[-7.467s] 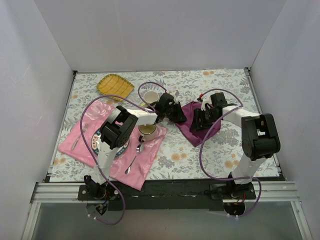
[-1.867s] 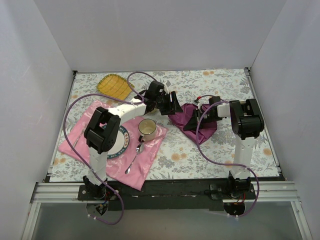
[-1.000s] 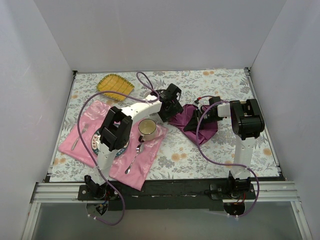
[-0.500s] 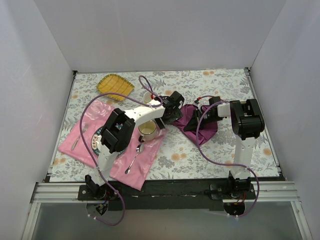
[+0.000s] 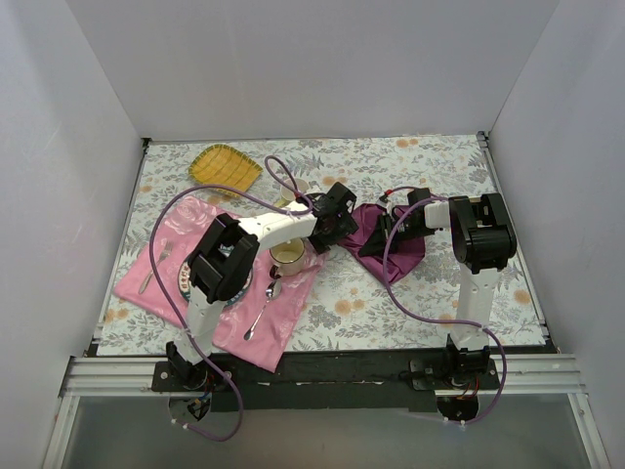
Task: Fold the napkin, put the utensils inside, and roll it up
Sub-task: Roll the napkin with the utensil
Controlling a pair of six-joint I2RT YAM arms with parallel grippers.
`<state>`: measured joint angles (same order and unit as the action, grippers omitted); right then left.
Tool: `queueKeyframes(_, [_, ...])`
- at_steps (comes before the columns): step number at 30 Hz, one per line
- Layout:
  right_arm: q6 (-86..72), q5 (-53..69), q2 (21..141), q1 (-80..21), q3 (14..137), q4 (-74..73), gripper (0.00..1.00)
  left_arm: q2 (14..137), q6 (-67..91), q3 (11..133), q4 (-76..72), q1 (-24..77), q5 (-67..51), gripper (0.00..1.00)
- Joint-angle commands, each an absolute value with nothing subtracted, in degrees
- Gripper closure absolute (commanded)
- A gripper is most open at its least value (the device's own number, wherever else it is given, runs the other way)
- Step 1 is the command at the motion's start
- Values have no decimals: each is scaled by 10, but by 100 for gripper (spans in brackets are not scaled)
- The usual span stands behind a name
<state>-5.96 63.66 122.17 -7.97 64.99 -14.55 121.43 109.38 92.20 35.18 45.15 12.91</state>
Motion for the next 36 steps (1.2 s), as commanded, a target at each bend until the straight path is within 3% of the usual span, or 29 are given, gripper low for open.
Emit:
queueKeyframes(1, [-11,490,1237,-80,634,-171,98,1206,1099,902,306,454,136,28])
queueKeyframes(9, [-15,489,1228,-81,621,-160,98,1224,1079,877,273,454,185,50])
queueKeyframes(11, [-15,488,1226,-81,621,-161,98,1233,1073,881,270,453,186,63])
queueKeyframes(18, [-6,464,1207,-89,626,-178,94,1251,1042,916,300,453,182,95])
queueKeyframes(21, [-2,440,1187,-102,632,-189,89,1275,1016,966,345,453,148,100])
queueKeyframes(27, [20,380,1120,-120,636,-224,75,1316,991,1043,438,449,68,100])
queueKeyframes(30, [40,331,1073,-135,626,-225,57,1341,982,1078,511,448,43,100])
queueKeyframes(36, [66,197,956,-210,584,-180,36,1355,969,1114,555,448,19,100])
